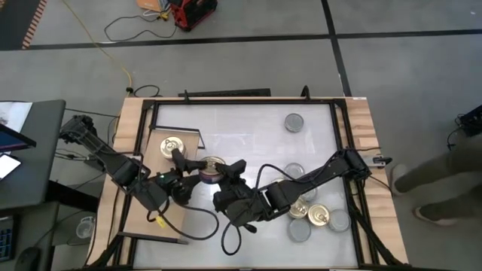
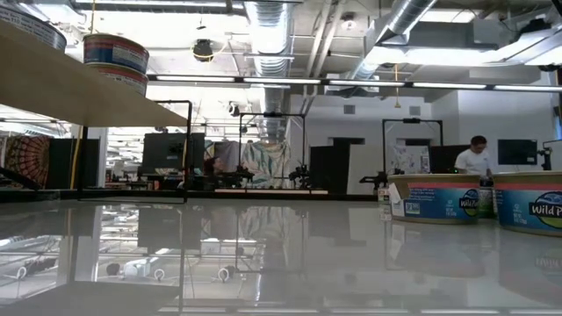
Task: Stack canned seafood by type on shelf
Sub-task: Stack the blue tuna can on top of the blue tuna can on the shelf
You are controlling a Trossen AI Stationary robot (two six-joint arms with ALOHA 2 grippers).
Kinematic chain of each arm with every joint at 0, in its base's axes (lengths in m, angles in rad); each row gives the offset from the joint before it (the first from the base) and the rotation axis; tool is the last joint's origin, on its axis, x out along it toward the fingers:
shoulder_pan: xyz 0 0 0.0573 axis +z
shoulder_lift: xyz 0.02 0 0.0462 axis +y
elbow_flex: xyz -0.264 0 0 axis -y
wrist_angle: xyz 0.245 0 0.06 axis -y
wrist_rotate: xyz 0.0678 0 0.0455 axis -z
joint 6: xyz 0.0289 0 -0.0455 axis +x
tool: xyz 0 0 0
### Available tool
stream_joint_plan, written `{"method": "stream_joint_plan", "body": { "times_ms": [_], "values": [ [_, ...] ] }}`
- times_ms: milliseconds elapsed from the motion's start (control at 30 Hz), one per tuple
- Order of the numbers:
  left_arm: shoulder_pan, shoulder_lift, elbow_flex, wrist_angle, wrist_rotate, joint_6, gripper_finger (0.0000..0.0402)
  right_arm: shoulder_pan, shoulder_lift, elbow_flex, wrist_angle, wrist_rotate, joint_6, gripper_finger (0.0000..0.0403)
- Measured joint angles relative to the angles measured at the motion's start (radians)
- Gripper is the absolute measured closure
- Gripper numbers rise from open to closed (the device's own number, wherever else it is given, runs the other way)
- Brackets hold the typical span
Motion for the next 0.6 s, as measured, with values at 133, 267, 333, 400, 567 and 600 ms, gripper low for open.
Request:
{"method": "stream_joint_plan", "body": {
  "times_ms": [133,267,333,400,567,600],
  "values": [
    [-0.021,0.000,0.000,0.004,0.000,-0.005,0.0215,0.000,0.000,0.000,0.010,-0.013,0.001,0.0176],
    [-0.040,0.000,0.000,-0.005,-0.026,-0.023,0.0215,-0.006,0.000,0.000,0.022,-0.068,0.016,0.0149],
    [-0.051,0.000,0.000,-0.021,-0.049,-0.035,0.0215,-0.007,0.000,0.000,0.030,-0.092,0.016,0.0126],
    [-0.059,0.000,0.000,-0.039,-0.065,-0.053,0.0215,-0.004,0.000,0.000,0.045,-0.100,0.012,0.0100],
    [-0.083,-0.020,0.000,-0.129,-0.135,-0.157,0.0215,0.026,-0.004,0.000,0.071,-0.054,-0.027,0.0043],
    [-0.091,-0.029,0.000,-0.157,-0.152,-0.183,0.0215,0.032,-0.006,0.000,0.071,-0.028,-0.039,0.0036]
  ]
}}
